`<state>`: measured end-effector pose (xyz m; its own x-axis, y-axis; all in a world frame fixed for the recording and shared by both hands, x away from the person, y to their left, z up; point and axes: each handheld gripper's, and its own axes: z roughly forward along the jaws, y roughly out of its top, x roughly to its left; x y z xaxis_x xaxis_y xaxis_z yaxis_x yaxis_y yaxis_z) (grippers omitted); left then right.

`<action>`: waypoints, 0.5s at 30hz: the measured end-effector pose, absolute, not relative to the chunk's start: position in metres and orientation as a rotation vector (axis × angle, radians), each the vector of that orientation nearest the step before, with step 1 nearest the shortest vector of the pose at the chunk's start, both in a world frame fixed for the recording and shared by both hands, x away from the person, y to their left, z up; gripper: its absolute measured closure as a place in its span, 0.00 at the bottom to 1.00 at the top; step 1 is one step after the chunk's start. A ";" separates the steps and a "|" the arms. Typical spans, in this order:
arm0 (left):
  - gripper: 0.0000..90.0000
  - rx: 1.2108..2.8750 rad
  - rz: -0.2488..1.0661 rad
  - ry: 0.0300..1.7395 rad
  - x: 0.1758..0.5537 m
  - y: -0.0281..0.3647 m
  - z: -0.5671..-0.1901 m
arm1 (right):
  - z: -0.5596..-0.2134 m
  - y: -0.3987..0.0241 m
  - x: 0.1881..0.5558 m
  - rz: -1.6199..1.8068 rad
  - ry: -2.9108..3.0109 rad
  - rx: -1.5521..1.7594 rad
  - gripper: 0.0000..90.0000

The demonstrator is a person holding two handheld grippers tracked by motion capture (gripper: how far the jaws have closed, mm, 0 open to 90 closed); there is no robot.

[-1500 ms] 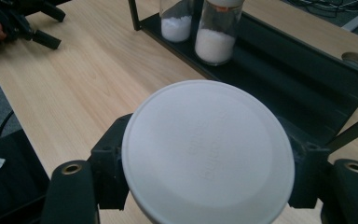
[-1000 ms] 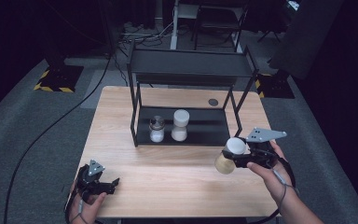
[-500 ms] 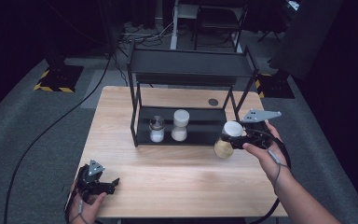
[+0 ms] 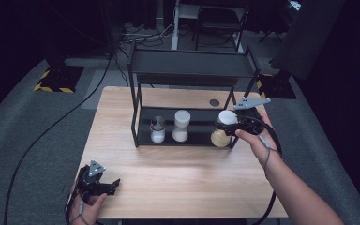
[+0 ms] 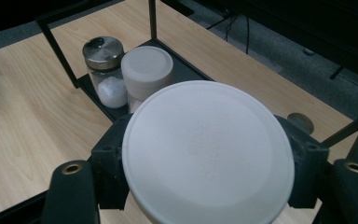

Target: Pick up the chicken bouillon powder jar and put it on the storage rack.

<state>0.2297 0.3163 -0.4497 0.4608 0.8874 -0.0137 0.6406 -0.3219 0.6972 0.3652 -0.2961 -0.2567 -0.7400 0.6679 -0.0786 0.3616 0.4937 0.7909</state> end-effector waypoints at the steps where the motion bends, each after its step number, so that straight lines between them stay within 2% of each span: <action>1: 0.01 2.073 0.498 1.267 0.230 0.316 -0.450 | -0.258 -0.294 0.368 1.119 2.367 0.863 0.36; 15: 0.01 2.073 0.498 1.266 0.230 0.316 -0.450 | -0.285 -0.267 0.405 1.077 2.359 0.940 0.36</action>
